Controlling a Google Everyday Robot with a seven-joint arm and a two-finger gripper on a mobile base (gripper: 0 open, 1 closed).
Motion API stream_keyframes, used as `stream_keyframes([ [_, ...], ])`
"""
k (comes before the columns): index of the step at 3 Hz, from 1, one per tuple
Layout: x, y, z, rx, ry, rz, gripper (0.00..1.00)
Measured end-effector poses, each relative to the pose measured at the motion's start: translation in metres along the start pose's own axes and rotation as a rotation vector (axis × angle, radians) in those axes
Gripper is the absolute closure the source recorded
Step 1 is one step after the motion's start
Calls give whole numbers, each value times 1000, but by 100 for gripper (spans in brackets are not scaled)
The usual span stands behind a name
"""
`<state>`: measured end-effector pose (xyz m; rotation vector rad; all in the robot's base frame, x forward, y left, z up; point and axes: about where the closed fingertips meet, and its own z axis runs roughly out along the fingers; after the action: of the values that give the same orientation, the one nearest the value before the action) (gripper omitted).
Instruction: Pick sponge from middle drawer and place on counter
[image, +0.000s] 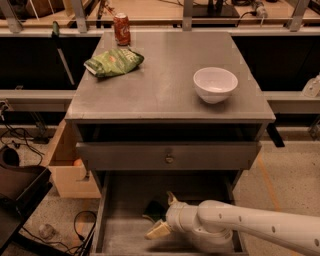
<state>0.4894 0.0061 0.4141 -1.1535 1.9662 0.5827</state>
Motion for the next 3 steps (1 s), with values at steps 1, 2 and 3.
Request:
stream_keyframes([
  [1,6,1,4,-8,17,-6,0],
  [2,4,6,5,4,18,-13,0],
  [3,17,5,14,21,20,-24,0],
])
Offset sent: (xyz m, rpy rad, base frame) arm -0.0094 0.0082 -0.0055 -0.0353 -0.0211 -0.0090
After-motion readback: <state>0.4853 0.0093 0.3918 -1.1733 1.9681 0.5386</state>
